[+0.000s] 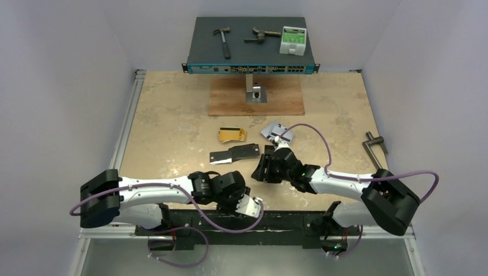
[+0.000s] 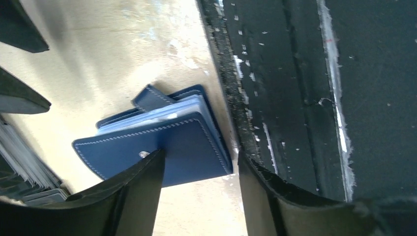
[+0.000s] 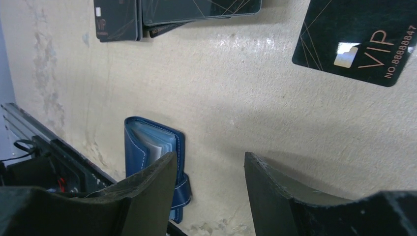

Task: Put the credit cards into the card holder
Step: Move the card holder to the center of the board.

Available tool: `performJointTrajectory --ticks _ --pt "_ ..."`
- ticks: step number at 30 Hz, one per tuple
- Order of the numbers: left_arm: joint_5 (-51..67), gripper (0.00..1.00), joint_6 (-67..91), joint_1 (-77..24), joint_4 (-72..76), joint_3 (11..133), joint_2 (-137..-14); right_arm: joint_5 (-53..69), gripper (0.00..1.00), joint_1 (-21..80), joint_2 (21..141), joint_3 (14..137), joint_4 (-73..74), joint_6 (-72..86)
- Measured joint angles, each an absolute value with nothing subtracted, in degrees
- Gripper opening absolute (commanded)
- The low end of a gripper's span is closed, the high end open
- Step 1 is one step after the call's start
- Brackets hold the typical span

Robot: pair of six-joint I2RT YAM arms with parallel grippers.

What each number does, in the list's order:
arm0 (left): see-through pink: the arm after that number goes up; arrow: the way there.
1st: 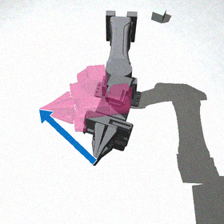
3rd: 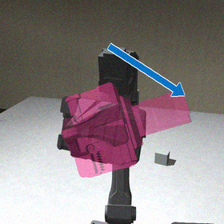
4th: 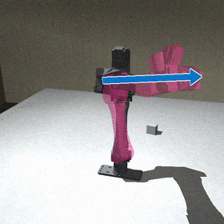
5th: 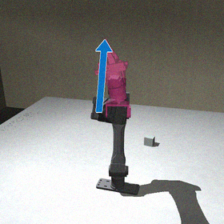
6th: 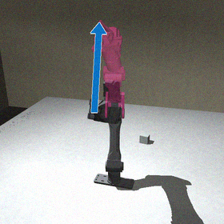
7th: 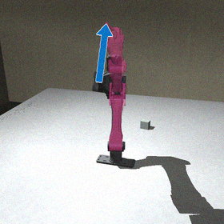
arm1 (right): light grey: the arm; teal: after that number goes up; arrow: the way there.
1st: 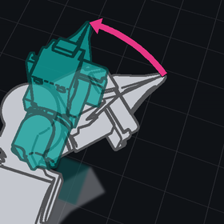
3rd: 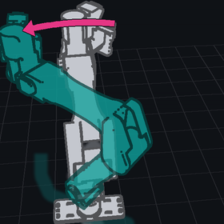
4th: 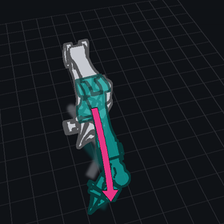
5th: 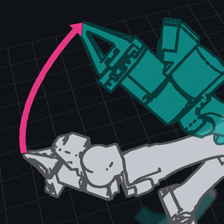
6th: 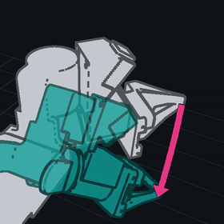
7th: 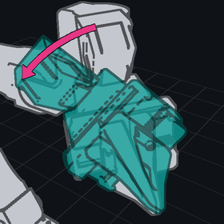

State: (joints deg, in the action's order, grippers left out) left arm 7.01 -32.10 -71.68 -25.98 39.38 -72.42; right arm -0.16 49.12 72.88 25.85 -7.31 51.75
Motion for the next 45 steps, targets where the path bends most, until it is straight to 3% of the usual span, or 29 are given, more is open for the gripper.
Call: performJointTrajectory --ticks 1,2,3,4,12,16,20,23,33,35,37,39,42,45 --pt "7.01 0.66 -32.21 -72.10 -25.89 38.89 -72.47 0.16 0.55 49.10 73.56 26.11 -7.18 51.20" --pt "7.05 0.84 -32.18 -72.40 -25.89 38.54 -72.47 0.64 0.55 49.10 74.35 26.35 -7.05 50.63" --pt "7.01 0.94 -32.12 -72.86 -25.93 38.19 -72.47 0.99 0.56 49.12 74.76 26.39 -6.83 50.22" --pt "6.98 0.97 -32.25 -73.23 -25.91 37.95 -72.47 1.13 0.56 49.12 74.87 26.33 -6.48 50.02" --pt "2.94 0.98 -31.48 -74.04 -23.09 37.76 -72.53 2.09 0.52 49.17 70.67 22.17 -6.83 51.00" --pt "-0.89 0.81 -31.59 -74.02 -19.51 37.67 -72.86 2.11 0.50 48.62 71.92 23.83 -7.01 50.65" --pt "-2.22 0.43 -32.64 -74.02 -16.91 36.75 -72.86 2.55 0.48 47.90 76.14 27.22 -8.71 49.80" --pt "-2.83 0.22 -33.87 -73.69 -16.91 35.24 -72.82 2.61 0.47 47.81 77.41 27.86 -9.30 49.12" --pt "-2.76 0.14 -38.63 -64.34 -21.17 34.79 -69.34 2.55 0.42 47.81 76.44 27.14 -8.16 46.98" --pt "-2.81 0.26 -38.65 -63.81 -21.26 34.57 -68.60 2.52 0.50 47.81 76.29 26.35 -8.19 46.98" --pt "-2.79 0.48 -38.63 -63.33 -21.28 34.20 -67.96 2.57 0.55 47.83 74.83 24.60 -8.21 46.87" --pt "-2.92 0.63 -38.54 -62.43 -21.39 33.85 -67.59 2.68 0.60 47.92 72.34 23.00 -8.38 46.52" --pt "-3.11 0.97 -37.58 -60.99 -21.45 33.85 -67.51 2.70 0.63 48.56 69.04 21.61 -9.61 44.21" --pt "-3.16 1.00 -35.77 -59.77 -21.50 33.85 -67.37 3.25 0.64 49.69 68.73 21.52 -13.02 40.71"
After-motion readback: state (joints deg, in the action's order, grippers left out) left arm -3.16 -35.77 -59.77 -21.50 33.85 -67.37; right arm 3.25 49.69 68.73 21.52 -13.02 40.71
